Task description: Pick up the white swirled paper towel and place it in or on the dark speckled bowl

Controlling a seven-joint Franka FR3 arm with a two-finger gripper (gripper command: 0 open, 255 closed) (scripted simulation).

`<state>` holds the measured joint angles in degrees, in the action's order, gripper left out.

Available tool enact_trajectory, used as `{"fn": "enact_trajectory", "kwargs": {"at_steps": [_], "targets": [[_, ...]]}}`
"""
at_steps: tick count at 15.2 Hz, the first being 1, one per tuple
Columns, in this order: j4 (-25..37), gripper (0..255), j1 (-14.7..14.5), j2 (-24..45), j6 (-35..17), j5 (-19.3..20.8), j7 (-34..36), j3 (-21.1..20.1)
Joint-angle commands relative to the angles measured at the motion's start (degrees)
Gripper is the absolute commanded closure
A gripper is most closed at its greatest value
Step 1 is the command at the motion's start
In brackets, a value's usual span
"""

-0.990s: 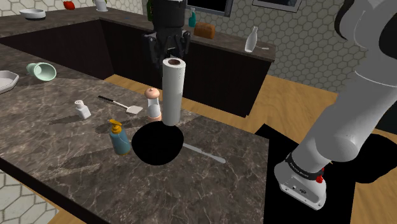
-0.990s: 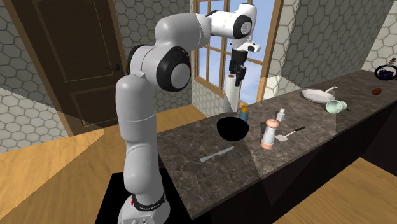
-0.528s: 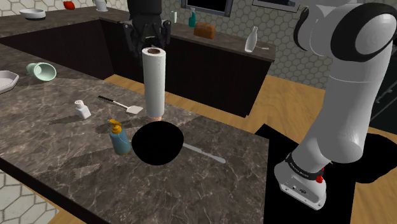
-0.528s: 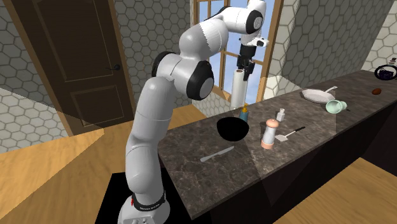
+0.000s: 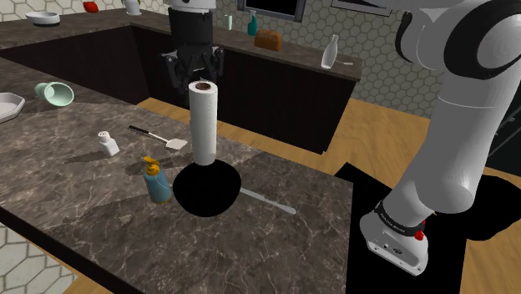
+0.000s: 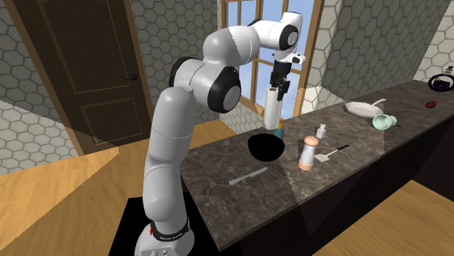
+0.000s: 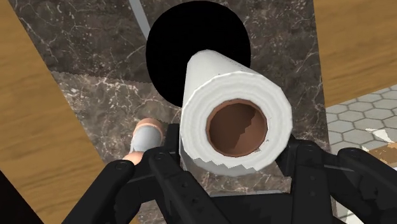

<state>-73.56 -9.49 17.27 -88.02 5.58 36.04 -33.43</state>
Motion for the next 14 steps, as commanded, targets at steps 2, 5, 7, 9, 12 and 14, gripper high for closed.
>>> {"fn": "enact_trajectory", "kwargs": {"at_steps": [2, 5, 7, 9, 12, 14], "targets": [[-3.47, 255, 0.62, -0.83, -2.76, -0.46, -0.29, 0.06], [-6.64, 255, 1.10, -1.46, -5.35, -0.81, -0.53, 0.12], [-8.60, 255, 1.36, -1.78, -7.03, -0.98, -0.67, 0.16], [-10.46, 255, 1.58, -2.02, -8.66, -1.10, -0.78, 0.20], [-13.07, 255, 1.84, -2.25, -11.06, -1.21, -0.91, 0.27], [-14.70, 255, 1.97, -2.32, -12.63, -1.24, -0.98, 0.32]]}}
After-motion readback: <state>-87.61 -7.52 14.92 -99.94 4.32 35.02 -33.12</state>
